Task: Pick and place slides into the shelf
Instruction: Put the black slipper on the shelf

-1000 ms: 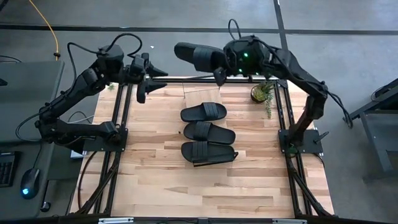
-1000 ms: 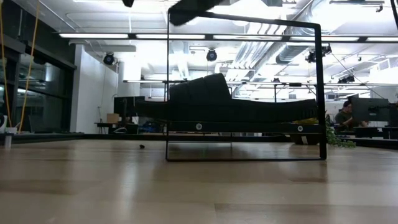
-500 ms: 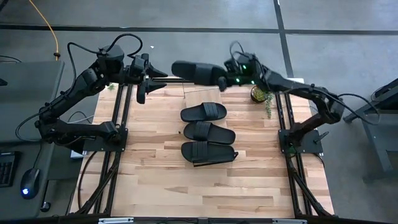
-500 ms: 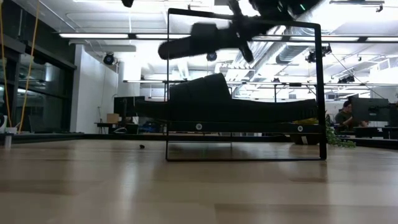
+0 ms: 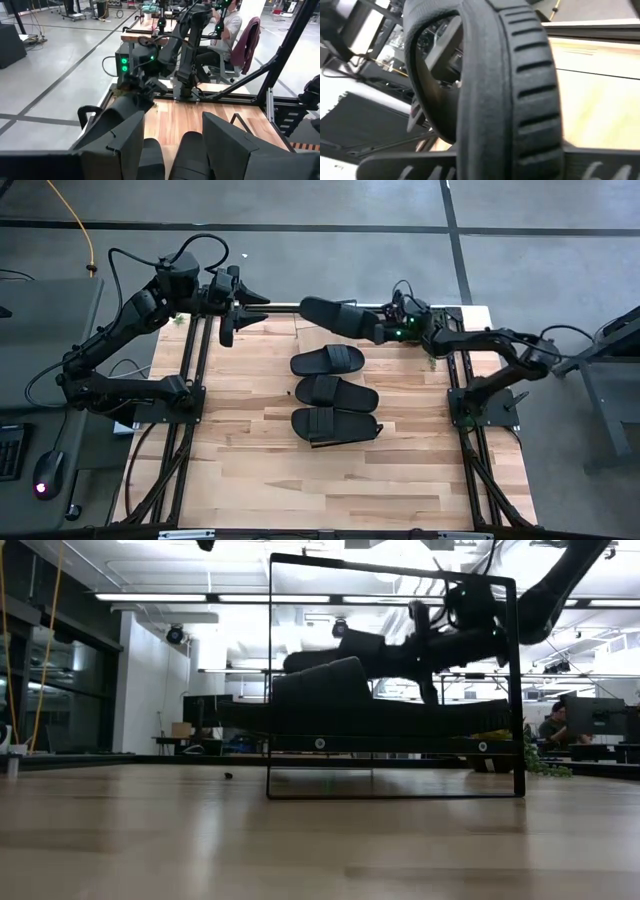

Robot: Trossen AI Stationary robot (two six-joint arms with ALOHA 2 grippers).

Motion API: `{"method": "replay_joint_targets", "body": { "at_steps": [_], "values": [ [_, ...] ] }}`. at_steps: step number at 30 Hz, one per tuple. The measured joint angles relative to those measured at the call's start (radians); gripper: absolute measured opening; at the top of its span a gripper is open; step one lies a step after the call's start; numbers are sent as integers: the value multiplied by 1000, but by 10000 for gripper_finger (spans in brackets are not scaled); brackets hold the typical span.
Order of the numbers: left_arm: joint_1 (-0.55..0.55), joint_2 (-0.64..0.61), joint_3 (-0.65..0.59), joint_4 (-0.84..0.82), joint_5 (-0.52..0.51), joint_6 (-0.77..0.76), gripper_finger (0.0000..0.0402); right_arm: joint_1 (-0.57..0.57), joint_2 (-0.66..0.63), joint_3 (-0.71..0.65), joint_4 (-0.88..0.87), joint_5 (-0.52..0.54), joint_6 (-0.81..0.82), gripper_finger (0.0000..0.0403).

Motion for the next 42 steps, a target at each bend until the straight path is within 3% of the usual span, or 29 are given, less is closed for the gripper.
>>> {"method": "replay_joint_targets", "body": {
  "at_steps": [17,23,42],
  "values": [
    [0,0,-1,-18,12,-8,184,-8,374,229,-3,-145,-22,14],
    [0,0,-1,-18,13,-8,184,-38,382,243,-117,-147,-69,14],
    [0,0,-1,-53,13,-4,184,-47,350,240,-159,-172,-64,14]
  ]
}}
